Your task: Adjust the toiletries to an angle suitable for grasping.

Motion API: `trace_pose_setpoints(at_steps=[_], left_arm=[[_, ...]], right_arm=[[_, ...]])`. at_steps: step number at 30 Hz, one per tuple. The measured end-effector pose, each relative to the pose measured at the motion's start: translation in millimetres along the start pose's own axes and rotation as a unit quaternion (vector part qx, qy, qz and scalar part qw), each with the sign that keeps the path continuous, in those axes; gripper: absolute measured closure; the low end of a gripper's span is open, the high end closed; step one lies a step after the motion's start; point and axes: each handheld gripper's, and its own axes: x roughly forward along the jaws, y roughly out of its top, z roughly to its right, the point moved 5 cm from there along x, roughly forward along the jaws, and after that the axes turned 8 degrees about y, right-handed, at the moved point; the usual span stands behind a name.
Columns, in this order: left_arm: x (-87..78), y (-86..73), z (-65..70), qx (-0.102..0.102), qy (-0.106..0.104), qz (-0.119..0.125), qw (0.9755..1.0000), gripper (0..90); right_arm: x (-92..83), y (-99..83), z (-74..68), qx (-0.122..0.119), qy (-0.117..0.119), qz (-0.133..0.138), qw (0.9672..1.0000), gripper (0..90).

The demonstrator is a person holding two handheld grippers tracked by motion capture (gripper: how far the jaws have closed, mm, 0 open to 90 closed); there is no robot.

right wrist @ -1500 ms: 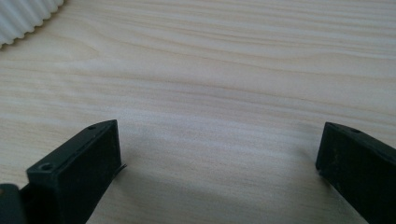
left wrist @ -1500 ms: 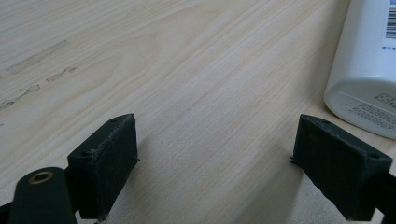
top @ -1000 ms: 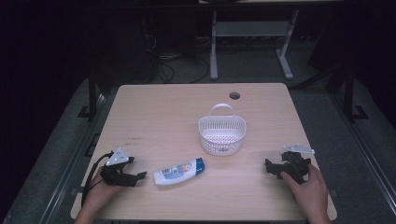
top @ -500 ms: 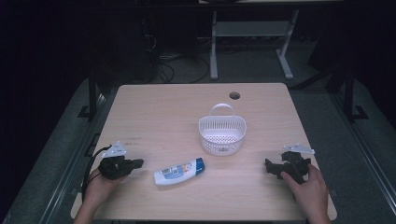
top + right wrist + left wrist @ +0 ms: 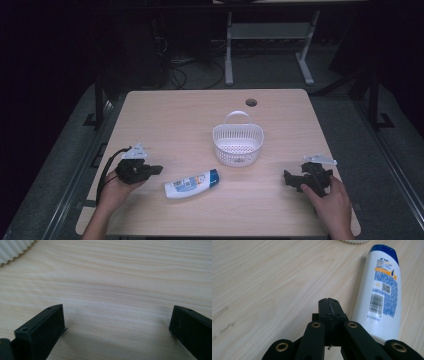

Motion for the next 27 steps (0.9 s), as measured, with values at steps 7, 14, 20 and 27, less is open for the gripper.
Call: trace_pose_setpoints(at_steps=[7,14,20,27], left_arm=[[14.8,10.0,5.8,0.014,-0.01,-0.016,0.9997,90.0],[30.6,9.3,14.7,0.034,-0.017,-0.042,0.9984,90.0],[30.3,2.4,18.4,0.04,-0.022,-0.056,0.9974,90.0],[27.7,-5.7,20.8,0.041,-0.031,-0.071,0.9962,90.0]], right_arm=[[0.0,0.0,0.0,0.0,0.0,0.0,1.0,0.0],[0.0,0.0,0.1,-0.001,0.001,0.0,1.0,0.0],[0.0,0.1,0.1,-0.001,0.001,0.0,1.0,0.0],[0.0,0.0,0.1,-0.001,0.001,0.0,1.0,0.0]])
